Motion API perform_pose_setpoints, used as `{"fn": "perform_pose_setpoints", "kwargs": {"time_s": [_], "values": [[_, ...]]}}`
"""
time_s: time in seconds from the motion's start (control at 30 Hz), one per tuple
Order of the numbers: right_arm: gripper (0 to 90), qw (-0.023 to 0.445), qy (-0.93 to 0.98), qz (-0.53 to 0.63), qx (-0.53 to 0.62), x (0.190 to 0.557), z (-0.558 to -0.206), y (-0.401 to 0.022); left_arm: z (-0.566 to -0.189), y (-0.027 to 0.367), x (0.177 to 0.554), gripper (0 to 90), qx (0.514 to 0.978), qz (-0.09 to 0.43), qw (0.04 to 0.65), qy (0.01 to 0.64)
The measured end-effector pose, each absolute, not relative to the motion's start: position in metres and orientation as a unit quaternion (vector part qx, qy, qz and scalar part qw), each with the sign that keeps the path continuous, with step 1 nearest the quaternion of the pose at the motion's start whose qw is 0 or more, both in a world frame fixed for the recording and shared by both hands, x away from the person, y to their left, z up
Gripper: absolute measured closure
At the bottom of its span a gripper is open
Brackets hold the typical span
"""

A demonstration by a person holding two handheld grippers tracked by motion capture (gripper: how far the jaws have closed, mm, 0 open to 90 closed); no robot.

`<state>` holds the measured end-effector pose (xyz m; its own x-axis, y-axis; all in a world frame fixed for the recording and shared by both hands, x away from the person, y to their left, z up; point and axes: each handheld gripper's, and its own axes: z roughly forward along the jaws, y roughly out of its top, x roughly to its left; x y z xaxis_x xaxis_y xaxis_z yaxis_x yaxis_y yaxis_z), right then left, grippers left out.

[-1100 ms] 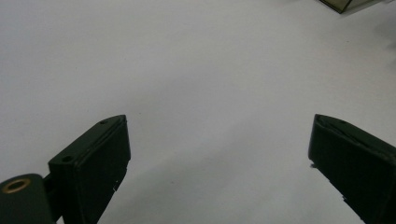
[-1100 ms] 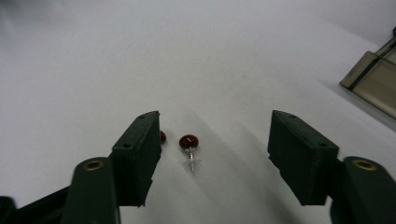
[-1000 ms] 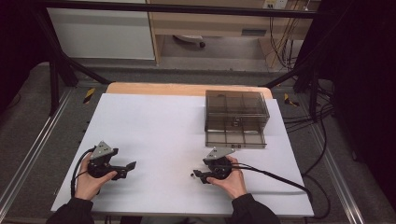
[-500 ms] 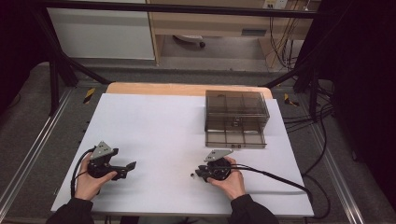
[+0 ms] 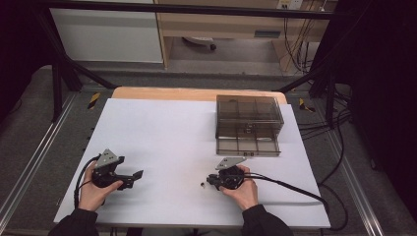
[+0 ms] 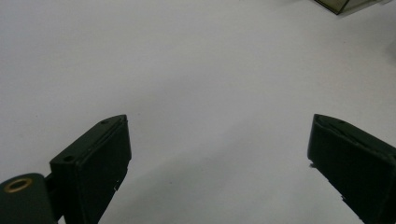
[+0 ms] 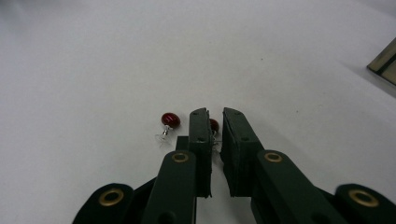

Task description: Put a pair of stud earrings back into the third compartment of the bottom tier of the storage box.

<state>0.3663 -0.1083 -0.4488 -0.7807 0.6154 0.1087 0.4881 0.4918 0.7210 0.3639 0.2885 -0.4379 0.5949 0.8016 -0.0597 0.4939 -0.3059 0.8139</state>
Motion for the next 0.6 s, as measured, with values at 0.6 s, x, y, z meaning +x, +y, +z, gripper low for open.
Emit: {"fn": "perform_pose_setpoints", "kwargs": {"time_s": [0.6], "values": [[83.1, 0.102, 0.847, 0.403, 0.331, 0.370, -0.419, -0.127, -0.438, 0.288, 0.363, 5.8, 0.788, 0.182, 0.422, 0.410]]}}
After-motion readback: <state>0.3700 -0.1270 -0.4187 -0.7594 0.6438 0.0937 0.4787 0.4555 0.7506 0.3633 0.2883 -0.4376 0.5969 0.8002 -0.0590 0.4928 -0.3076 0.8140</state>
